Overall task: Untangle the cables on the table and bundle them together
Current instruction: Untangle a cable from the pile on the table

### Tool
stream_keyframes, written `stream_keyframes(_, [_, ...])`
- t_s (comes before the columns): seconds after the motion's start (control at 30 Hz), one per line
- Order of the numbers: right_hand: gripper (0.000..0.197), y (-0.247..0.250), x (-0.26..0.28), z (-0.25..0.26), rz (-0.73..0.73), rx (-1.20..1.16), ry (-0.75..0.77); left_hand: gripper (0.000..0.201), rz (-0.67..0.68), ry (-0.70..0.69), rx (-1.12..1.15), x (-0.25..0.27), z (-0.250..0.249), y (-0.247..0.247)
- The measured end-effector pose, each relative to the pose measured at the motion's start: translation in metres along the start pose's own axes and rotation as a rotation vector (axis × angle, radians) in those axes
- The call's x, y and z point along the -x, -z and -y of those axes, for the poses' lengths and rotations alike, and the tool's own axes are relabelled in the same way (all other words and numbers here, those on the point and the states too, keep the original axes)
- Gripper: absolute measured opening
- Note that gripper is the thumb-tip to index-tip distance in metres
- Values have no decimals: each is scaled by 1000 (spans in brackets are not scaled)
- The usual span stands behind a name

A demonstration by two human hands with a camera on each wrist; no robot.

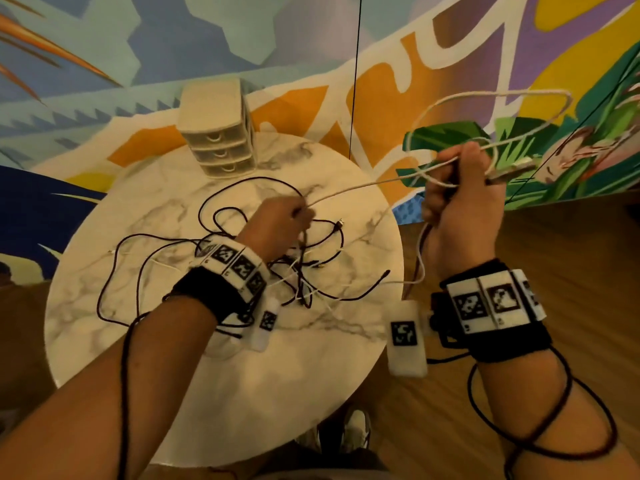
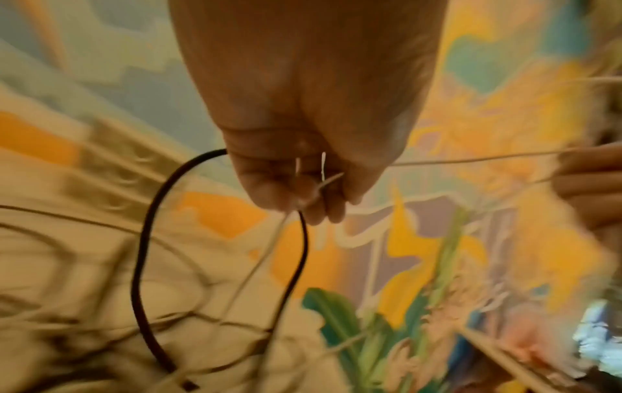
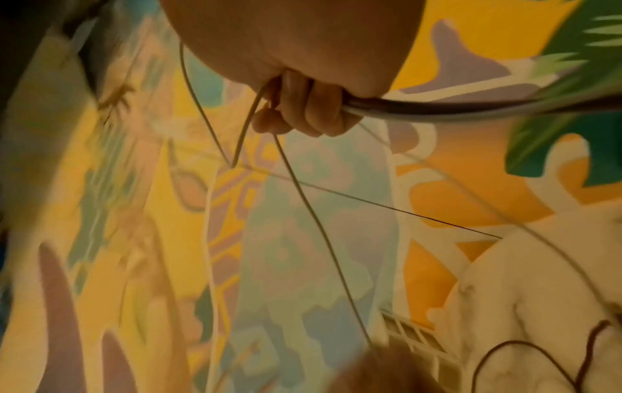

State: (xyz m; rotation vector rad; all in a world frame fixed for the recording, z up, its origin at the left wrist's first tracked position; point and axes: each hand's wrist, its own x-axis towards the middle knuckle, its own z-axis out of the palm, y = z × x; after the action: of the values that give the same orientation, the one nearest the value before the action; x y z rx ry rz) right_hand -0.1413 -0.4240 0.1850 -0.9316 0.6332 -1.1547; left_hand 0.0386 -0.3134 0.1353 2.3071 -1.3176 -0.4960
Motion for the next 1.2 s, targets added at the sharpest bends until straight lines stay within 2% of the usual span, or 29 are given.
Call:
stream_keyframes(0.07, [36, 9, -6, 1, -58, -58, -5, 28, -118, 36, 0, 1, 26, 1])
stream_keyframes(0.13, [36, 12, -5, -1, -106, -71, -11, 25, -375, -6, 16, -2, 35, 9])
stream_keyframes(0.17, [36, 13, -3, -2, -139, -91, -16, 23, -462, -21, 4, -3, 38, 13])
stream_keyframes(0.2, [36, 13, -3, -2, -174, -118, -17, 23, -492, -16, -44, -4, 43, 14])
stream_keyframes(0.3, [34, 18, -8, 4, -248, -197, 13, 30, -371, 63, -262, 6, 67, 4])
stream_keyframes(0.33, [33, 20, -10, 5, -258, -214, 24, 31, -384, 75, -284, 9, 73, 3])
stream_keyframes(0.47, [33, 23, -5, -1, -295, -214, 14, 36, -657, 74, -71, 5, 57, 31])
stream_keyframes(0.6, [32, 13, 2, -12, -270, -167, -44, 37, -739, -51, 139, 11, 11, 56])
stream_keyframes(0.73, [37, 5, 8, -22, -198, -84, -120, 27, -700, -79, 389, 24, -16, 66])
stream_keyframes(0.83, [39, 3, 15, -38, -106, 25, -192, 29, -790, -133, 536, 32, -32, 76])
stream_keyframes(0.93, [45, -2, 24, -60, 2, 181, -236, 29, -736, -236, 534, 38, -51, 76])
stream_keyframes(1.07, [37, -9, 26, -92, 186, 302, -316, 31, -704, -231, 694, 41, -59, 72])
stream_keyframes(1.2, [36, -6, 27, -115, 337, 505, -382, 30, -657, -240, 579, 48, -55, 72])
